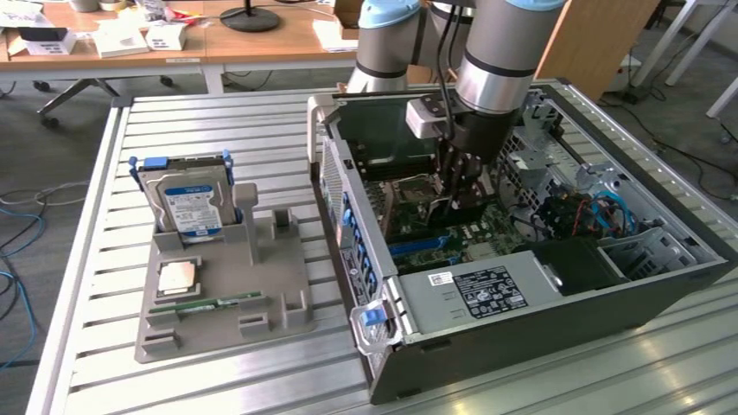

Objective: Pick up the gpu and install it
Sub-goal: 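Insert the gpu into the slot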

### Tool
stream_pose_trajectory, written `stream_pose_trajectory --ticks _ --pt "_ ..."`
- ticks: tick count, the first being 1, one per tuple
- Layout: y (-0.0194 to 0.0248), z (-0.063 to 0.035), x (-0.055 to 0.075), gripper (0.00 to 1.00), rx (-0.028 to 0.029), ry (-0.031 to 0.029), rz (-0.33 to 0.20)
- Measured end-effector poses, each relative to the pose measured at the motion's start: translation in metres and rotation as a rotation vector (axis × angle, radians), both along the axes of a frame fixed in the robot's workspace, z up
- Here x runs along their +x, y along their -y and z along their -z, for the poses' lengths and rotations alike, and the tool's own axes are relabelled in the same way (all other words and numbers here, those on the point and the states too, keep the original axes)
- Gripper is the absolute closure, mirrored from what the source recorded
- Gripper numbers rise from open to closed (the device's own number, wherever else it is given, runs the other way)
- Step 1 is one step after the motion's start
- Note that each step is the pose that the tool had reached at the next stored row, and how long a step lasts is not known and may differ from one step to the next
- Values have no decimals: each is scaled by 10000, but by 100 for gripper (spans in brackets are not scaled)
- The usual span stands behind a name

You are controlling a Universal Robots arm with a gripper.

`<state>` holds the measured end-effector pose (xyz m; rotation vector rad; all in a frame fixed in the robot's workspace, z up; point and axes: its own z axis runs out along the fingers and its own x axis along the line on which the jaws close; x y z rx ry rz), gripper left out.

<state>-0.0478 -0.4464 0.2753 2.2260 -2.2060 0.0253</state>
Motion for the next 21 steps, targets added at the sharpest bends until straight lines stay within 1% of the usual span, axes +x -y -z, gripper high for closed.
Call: stream_pose_trajectory --ticks 3,21 --pt "-1 1 -2 74 34 5 0" --pt "0 36 -9 74 34 4 -1"
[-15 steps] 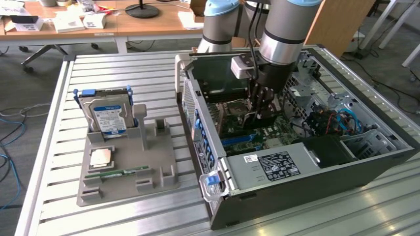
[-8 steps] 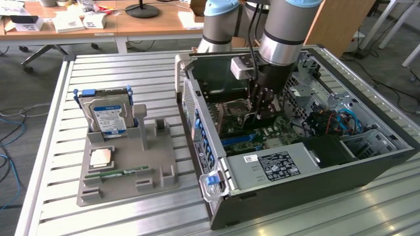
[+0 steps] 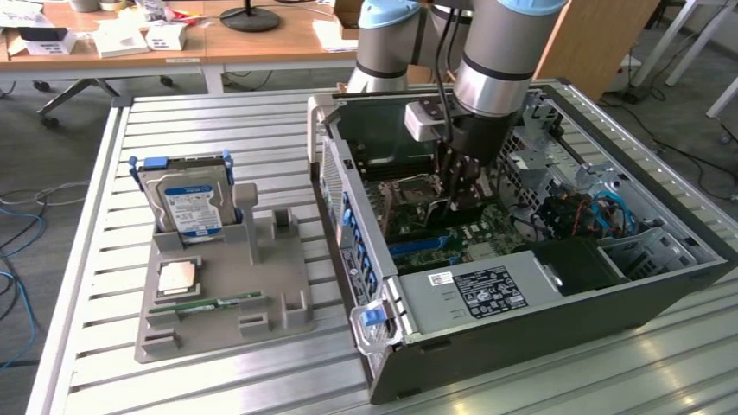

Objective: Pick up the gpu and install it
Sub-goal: 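Insert the gpu into the slot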

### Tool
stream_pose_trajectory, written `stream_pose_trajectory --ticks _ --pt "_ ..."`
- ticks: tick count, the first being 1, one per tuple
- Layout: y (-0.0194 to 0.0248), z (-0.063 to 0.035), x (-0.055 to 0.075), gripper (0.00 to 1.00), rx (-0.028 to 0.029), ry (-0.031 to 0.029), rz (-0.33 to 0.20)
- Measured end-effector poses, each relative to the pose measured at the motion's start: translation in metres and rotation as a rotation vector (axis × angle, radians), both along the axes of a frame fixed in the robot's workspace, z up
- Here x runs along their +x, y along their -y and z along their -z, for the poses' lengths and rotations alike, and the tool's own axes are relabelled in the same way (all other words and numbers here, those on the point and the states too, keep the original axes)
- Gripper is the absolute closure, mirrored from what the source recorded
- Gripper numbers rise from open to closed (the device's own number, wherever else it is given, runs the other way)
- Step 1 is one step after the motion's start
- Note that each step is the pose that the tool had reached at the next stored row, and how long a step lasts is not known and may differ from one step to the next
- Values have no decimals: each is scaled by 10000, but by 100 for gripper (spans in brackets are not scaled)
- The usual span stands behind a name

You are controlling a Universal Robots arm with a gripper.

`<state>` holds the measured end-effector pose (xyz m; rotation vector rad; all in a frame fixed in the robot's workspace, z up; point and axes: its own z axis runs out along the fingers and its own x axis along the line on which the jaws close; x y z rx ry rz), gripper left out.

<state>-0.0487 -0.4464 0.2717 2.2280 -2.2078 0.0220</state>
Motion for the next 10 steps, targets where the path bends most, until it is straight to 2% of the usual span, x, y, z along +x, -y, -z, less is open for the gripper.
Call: stream_pose_trajectory --ticks 10 --pt "0 0 -43 74 0 2 1"
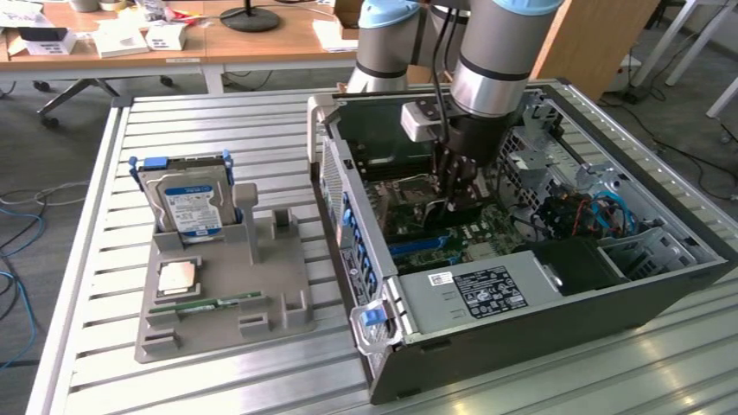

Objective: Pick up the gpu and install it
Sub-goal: 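Insert the gpu into the slot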

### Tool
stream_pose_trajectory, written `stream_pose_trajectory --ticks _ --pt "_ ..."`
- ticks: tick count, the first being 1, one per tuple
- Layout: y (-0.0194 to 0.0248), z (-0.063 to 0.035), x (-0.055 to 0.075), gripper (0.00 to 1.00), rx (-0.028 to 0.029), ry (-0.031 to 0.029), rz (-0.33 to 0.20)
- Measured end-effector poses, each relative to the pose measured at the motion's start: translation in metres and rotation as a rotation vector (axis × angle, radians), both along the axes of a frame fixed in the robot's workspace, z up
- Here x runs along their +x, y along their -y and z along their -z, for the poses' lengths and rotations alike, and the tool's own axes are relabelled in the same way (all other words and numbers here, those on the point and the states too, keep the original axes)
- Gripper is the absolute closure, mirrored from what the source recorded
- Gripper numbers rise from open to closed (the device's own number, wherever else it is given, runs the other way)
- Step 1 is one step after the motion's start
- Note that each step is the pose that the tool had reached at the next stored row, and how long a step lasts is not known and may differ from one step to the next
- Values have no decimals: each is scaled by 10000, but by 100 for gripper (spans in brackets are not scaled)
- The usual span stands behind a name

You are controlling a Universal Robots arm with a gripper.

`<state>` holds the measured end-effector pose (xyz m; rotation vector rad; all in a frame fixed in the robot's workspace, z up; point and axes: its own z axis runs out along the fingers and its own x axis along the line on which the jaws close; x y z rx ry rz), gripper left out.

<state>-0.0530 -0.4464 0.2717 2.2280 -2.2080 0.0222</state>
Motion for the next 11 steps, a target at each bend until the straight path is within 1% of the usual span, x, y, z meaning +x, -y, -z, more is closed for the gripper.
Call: stream_pose_trajectory --ticks 2,8,11 --pt "1 0 -2 74 1 0 -2" --pt "27 0 -4 74 0 0 0" --pt "30 0 -5 74 0 0 0"
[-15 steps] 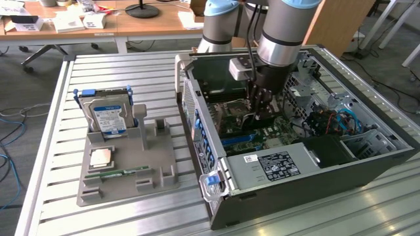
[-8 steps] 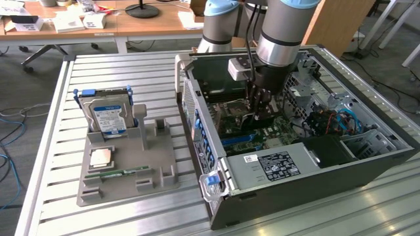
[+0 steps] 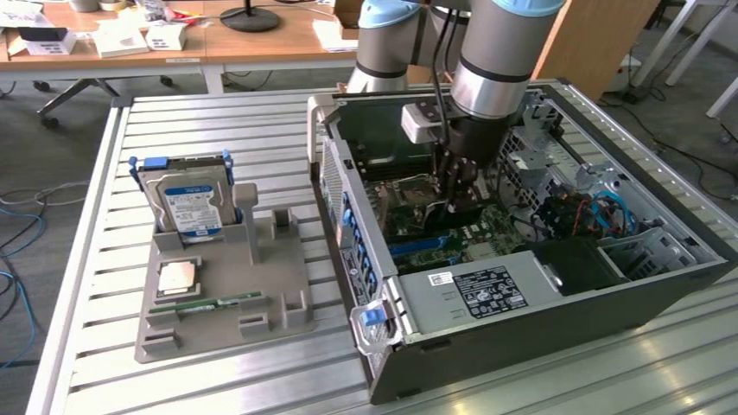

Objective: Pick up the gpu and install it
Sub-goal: 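Insert the gpu into the slot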

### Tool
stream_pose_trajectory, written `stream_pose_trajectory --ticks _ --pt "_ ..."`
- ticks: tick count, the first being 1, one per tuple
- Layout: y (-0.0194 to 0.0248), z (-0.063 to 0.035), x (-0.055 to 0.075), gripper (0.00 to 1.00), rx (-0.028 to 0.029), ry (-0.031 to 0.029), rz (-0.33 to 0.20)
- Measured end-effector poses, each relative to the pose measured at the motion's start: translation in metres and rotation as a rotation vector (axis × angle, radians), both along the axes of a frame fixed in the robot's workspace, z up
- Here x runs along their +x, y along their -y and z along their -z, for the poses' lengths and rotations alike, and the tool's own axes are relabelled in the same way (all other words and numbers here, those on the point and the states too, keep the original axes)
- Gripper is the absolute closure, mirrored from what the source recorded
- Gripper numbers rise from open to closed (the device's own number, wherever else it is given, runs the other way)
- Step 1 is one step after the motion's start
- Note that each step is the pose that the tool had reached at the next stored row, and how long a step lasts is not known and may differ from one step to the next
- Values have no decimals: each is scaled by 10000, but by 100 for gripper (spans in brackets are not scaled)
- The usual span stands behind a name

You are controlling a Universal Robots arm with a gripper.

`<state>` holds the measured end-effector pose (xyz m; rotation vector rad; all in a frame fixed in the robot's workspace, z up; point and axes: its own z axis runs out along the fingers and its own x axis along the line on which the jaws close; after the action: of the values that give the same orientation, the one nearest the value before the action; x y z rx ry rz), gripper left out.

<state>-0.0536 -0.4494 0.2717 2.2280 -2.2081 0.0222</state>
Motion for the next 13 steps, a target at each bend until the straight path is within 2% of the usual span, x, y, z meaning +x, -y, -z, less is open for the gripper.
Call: stream_pose_trajectory --ticks 13 --pt "4 0 -42 74 1 2 0"
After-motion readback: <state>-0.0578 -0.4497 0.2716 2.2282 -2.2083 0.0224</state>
